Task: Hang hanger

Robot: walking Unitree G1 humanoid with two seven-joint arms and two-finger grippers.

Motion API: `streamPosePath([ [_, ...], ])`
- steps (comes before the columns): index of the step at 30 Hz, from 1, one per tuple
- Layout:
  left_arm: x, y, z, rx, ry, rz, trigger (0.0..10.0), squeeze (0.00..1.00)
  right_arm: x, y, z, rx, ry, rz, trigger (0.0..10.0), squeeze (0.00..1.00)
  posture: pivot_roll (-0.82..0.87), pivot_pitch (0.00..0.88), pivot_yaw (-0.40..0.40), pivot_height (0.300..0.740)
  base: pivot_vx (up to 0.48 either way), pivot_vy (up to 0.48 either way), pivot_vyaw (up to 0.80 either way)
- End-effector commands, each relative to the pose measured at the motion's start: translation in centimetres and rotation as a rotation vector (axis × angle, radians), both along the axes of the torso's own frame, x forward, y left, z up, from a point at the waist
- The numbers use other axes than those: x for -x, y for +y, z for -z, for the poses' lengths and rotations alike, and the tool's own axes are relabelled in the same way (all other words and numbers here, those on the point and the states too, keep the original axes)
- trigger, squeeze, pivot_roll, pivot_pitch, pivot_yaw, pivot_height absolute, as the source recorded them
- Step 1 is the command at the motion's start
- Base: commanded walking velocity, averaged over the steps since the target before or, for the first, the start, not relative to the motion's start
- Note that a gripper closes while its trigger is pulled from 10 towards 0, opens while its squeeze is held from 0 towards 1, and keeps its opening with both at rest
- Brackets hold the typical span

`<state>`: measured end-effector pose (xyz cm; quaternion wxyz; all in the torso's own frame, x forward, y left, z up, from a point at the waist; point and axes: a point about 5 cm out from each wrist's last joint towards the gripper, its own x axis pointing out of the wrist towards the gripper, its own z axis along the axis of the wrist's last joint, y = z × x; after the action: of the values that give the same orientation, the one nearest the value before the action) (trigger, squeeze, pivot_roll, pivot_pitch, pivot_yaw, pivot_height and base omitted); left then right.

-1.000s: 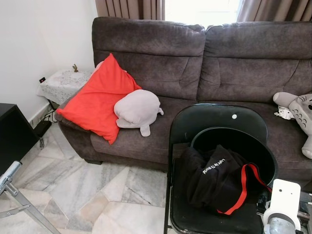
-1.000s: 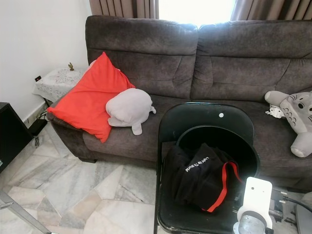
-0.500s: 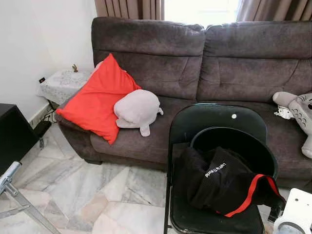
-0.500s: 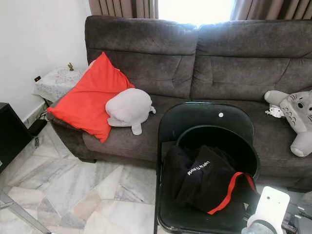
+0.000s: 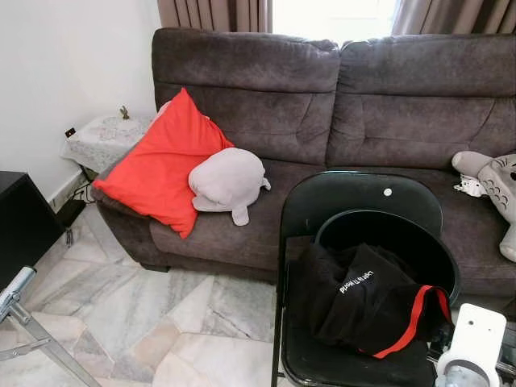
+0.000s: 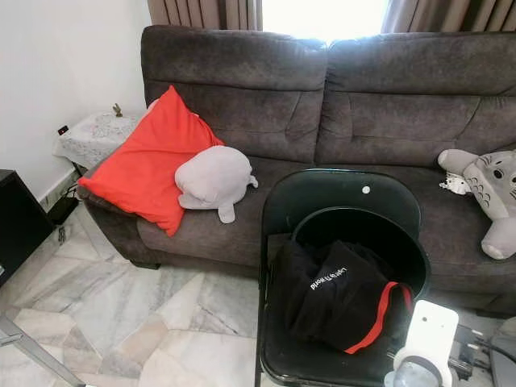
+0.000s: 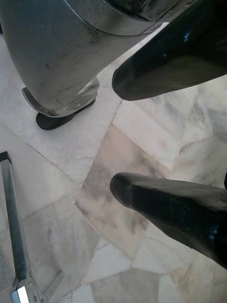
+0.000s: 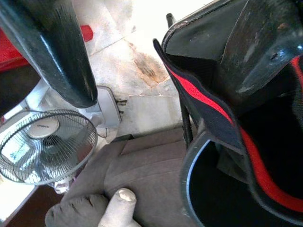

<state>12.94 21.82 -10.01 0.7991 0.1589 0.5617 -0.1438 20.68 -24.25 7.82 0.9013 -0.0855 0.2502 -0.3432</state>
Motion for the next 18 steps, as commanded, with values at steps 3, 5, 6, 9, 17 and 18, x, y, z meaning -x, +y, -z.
streamPosePath([
  [3, 0.4, 0.4, 0.0, -0.015, 0.02, 0.011, 10.0, 0.0, -0.3, 0.1, -0.9, 0.032, -0.026, -0.039, 10.0, 0.0, -0.03, 0.002, 0.056, 0.74, 0.0, 0.0, 0.0],
  [5, 0.3, 0.4, 0.0, -0.014, 0.02, 0.012, 10.0, 0.0, -0.5, 0.0, -1.5, 0.048, -0.038, -0.055, 10.0, 0.0, -0.03, 0.002, 0.056, 0.74, 0.0, 0.0, 0.0],
  [6, 0.3, 0.4, 0.0, -0.014, 0.02, 0.012, 10.0, 0.0, -0.5, -0.1, -1.6, 0.052, -0.042, -0.056, 10.0, 0.0, -0.03, 0.002, 0.056, 0.74, 0.0, 0.0, 0.0],
  [9, 0.3, 0.4, 0.0, -0.014, 0.02, 0.012, 10.0, 0.0, -0.6, -0.6, -2.1, 0.056, -0.047, -0.056, 10.0, 0.0, -0.03, 0.002, 0.056, 0.74, 0.0, 0.0, 0.0],
  [17, 0.3, 0.5, 0.0, -0.017, 0.022, 0.015, 10.0, 0.0, -0.4, -1.8, -2.4, 0.015, -0.014, -0.05, 10.0, 0.0, -0.03, 0.0, 0.058, 0.74, 0.0, 0.0, 0.0],
  [18, 0.4, 0.5, 0.0, -0.018, 0.023, 0.017, 10.0, 0.0, -0.4, -1.8, -2.3, 0.01, -0.005, -0.068, 10.0, 0.0, -0.03, 0.0, 0.059, 0.74, 0.0, 0.0, 0.0],
])
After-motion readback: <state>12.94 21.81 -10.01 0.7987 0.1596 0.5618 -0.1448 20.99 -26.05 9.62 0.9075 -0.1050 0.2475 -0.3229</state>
